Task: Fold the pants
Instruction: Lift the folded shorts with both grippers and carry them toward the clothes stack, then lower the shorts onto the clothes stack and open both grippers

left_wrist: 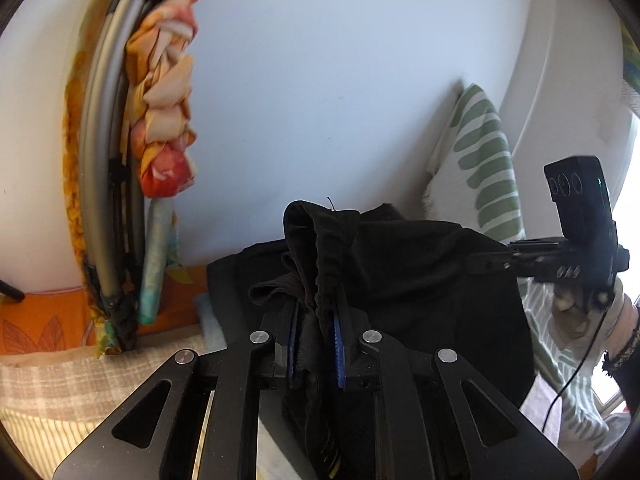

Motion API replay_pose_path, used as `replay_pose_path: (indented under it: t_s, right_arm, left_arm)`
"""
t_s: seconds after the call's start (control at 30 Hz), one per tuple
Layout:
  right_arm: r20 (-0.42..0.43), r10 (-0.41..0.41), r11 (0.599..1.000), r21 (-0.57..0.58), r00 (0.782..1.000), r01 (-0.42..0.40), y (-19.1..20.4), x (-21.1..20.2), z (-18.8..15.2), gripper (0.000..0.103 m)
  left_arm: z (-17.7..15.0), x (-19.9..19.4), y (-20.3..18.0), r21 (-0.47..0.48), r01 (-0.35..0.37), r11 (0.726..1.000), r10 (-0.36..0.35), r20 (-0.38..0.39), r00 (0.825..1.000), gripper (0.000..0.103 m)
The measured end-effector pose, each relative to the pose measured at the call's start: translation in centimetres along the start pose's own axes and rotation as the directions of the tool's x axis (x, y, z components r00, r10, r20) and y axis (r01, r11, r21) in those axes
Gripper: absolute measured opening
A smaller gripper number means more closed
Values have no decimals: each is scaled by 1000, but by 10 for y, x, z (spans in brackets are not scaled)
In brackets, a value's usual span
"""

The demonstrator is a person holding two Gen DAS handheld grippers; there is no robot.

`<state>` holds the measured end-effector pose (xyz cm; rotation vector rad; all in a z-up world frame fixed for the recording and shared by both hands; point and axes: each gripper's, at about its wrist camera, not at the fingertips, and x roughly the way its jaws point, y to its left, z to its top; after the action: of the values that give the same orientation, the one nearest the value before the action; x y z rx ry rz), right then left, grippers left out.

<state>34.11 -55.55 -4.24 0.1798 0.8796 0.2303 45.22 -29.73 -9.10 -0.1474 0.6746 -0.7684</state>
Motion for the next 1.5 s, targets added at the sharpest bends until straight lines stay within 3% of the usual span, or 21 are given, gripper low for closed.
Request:
replay_pose_path:
  t_s: [0.07,0.17,0.23,0.3,0.33,0.37,0.47,0.63,0.73,0.83,0.9,0.97,1.13,1.5]
  right_arm:
    - [32,85,989,115,996,-88,-19,-4,-1,51]
    - [103,196,937,273,975,-217,-43,-6,0,54]
    - [115,214,898,368,970,-241,-60,1,4,54]
    - [89,180,887,416,980,-201,-67,13,9,54]
    - [78,162,889,422,984,-180,-66,19,11,45]
    - [67,153,891,421,986,-168,-64,25,14,29]
    - [98,112,927,348,989,-140,-45,22,21,16]
    - [174,40,986,155,984,-67,-16,11,42,12]
    - [138,-9,993,115,990,-7,-10,28,51,12]
    - [72,-92,990,114,993,83,-12,51,54,16]
    - [52,-138,981,144,989,129,-19,55,52,28]
    - [60,-155,975,169,986,143,-24,51,48,41]
    - [61,-228,962,171,972,215,-22,39,42,57]
    - [147,-285,953,151,947,264,27,-21,14,57]
  left_arm:
    - [-2,4,4,-1,-3,1000,3,-13,1000,13]
    - [-2,5,4,5,0,1000,0,-10,1000,13]
    - [-4,2,5,2,7,1000,-7,-8,1000,13]
    - [-4,2,5,1,9,1000,-9,-6,1000,13]
    - [-4,5,5,2,8,1000,-8,-5,1000,13]
    - [-4,3,5,5,9,1000,-9,-3,1000,13]
    - [-6,-2,6,5,6,1000,-6,16,1000,13]
    - [-6,-6,21,-30,-47,998,49,43,998,13]
    - [-6,8,33,-55,-94,994,94,-4,996,19]
    - [-8,14,38,-54,-129,990,127,-38,991,25]
    - [-7,13,39,-51,-171,984,169,-36,985,42]
    - [-3,8,46,-66,-191,979,189,-34,981,48]
    - [3,-8,53,-84,-206,975,204,-32,979,49]
    - [1,-81,41,-58,-159,986,158,-25,987,62]
